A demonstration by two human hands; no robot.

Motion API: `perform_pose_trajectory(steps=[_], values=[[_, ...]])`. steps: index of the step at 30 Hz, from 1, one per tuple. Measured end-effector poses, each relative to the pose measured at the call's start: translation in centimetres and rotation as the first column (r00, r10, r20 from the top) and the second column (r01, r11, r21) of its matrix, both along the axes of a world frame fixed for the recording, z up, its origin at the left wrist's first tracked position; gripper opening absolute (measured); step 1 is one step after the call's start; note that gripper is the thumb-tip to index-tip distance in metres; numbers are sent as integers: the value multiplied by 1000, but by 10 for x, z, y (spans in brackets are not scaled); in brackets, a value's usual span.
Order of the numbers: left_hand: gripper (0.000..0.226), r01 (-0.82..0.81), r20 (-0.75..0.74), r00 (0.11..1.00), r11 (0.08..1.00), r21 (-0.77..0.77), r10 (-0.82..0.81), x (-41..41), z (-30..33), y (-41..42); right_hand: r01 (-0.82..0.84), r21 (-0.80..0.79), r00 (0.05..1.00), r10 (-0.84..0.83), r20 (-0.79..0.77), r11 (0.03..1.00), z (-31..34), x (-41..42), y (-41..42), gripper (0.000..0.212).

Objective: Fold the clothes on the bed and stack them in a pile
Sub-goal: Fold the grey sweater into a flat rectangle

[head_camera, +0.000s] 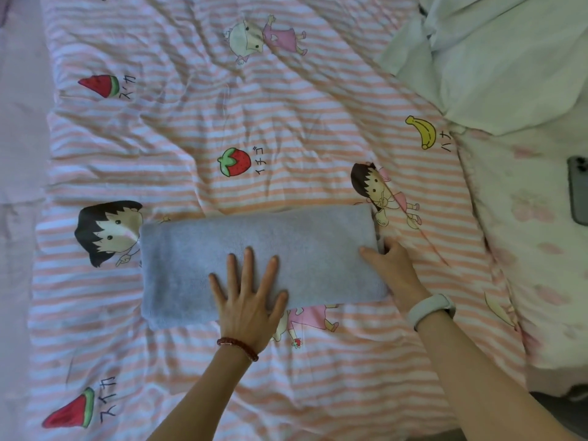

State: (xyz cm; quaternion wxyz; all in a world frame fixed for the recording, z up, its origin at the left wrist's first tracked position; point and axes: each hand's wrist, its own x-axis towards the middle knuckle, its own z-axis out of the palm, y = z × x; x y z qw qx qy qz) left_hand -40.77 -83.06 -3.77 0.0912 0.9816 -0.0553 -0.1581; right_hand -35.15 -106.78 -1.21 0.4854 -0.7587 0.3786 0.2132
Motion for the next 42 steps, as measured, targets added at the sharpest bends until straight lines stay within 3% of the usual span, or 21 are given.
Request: perform_pose_trajectory(steps=[4,7,10,14,18,20,21,22,23,25,26,27,29,33,35,38,40,42], values=[[62,28,10,1000,999,21,-28,6,1,0,-53,-43,992,58,108,998,14,-7,6,12],[71,121,53,991,992,38,-123,10,-1,1,-107,-79,980,118,157,991,29,-12,10,13],[75,109,-5,994,992,64,-108,19,-5,4,-182,-133,953,208,220,974,46,-11,15,21],[72,115,-131,987,984,136,-97,28,-17,2,-244,34,942,229,247,969,69,-4,32,12],[66,131,-249,961,991,24,-121,47,-7,9,-323,86,895,275,350,942,87,4,64,22],[56,67,-307,945,987,-147,-110,56,7,24,-334,130,873,254,415,934,93,8,85,25],[47,-120,-367,930,926,-357,-21,58,17,36,-346,147,860,251,445,926,96,9,96,27],[39,-397,-483,870,716,-574,96,59,29,50,-365,155,844,256,471,918,99,11,109,30],[34,-629,-622,766,388,-674,162,58,41,65,-390,158,827,270,492,907,101,12,122,31],[31,-769,-785,586,-166,-617,201,50,58,100,-466,145,788,334,517,873,98,14,154,29],[33,-751,-823,531,-339,-567,201,42,60,117,-505,124,766,377,520,854,93,13,172,24],[37,-725,-847,494,-445,-527,198,35,60,131,-540,92,744,422,518,837,87,12,190,20],[43,-715,-876,441,-514,-474,195,23,59,150,-621,4,683,539,493,784,72,8,227,21],[41,-733,-897,377,-517,-442,231,17,54,158,-812,-46,536,775,334,581,44,-1,266,27],[36,-756,-866,405,-425,-498,294,20,53,154,-832,-17,513,781,355,554,41,-5,265,30],[48,-742,-689,516,-135,-656,509,22,49,143,-713,-83,522,606,600,697,51,-12,244,31],[68,-696,-494,608,118,-708,622,23,46,132,-542,-312,447,581,680,781,53,-11,222,34],[90,-656,-342,690,352,-668,638,19,40,118,-435,-574,391,719,574,694,49,-3,207,37]])
